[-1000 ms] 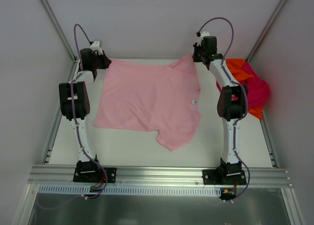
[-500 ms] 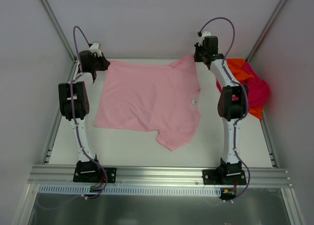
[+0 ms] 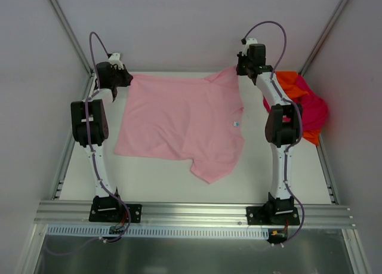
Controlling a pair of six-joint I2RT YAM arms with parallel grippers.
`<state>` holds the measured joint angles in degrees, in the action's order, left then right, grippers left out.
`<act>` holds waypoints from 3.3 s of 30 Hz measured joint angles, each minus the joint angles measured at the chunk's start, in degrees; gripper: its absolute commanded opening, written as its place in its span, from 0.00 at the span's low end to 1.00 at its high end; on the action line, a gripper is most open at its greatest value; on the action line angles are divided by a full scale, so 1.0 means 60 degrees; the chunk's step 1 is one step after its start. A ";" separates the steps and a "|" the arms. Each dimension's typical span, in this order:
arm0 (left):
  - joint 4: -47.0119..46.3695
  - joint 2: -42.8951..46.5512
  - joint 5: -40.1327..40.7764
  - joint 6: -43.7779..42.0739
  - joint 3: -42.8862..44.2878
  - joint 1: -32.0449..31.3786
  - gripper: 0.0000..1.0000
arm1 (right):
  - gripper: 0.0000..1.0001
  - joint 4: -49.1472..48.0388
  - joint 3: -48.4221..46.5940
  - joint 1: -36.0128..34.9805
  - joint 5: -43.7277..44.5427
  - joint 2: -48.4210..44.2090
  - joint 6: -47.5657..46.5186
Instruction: Fold and stack the t-shirts
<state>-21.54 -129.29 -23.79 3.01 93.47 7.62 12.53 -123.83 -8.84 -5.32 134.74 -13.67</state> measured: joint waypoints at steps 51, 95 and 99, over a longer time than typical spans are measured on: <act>-0.4386 0.0586 -0.2313 0.0922 -0.2892 0.0685 0.00 | 0.01 -0.0721 0.3876 0.0004 -0.0965 -0.3293 0.0117; -0.5136 0.2510 -0.5013 0.0670 -0.5657 0.1934 0.71 | 0.53 -0.1093 0.8794 0.0004 -0.2371 -0.6113 0.0331; -0.5348 0.2820 -0.5042 0.1086 -0.6171 0.2076 0.99 | 0.96 -0.0943 0.8794 0.0004 -0.2845 -0.6295 0.0313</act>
<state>-53.63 -112.38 -54.04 9.52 56.45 20.08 6.87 -71.07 -8.82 -22.39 96.97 -11.79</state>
